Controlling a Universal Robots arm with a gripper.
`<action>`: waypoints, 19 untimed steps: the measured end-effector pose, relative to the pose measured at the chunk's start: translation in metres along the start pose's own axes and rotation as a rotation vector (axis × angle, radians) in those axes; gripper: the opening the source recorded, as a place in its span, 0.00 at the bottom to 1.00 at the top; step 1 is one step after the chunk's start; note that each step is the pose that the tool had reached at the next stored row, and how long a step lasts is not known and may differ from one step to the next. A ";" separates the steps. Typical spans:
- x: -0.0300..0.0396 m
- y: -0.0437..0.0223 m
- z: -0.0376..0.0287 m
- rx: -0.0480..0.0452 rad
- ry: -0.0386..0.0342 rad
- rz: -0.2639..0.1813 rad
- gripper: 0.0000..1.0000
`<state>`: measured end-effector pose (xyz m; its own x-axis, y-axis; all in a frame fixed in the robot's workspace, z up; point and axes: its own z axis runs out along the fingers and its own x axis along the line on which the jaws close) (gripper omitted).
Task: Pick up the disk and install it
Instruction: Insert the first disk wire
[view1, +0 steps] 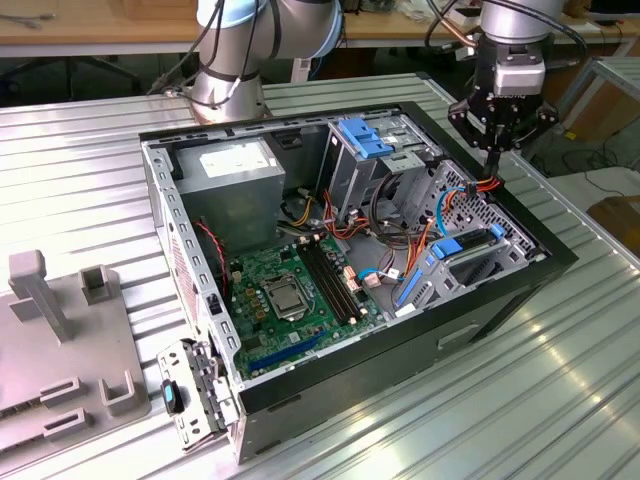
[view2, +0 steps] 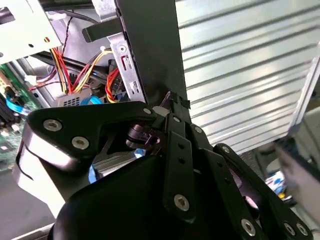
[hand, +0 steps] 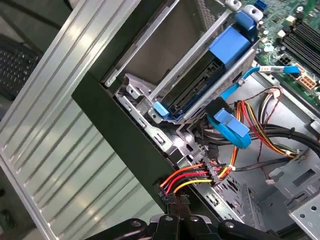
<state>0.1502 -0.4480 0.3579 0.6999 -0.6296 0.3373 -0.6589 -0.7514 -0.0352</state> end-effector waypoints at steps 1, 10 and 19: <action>0.0000 -0.0001 0.0000 0.0123 -0.0013 -0.035 0.11; -0.0002 -0.0002 0.0000 0.0678 -0.0065 -0.196 0.11; -0.0003 -0.0003 0.0000 0.1193 0.0005 -0.403 0.11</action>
<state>0.1502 -0.4476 0.3577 0.8950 -0.2805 0.3469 -0.2958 -0.9552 -0.0090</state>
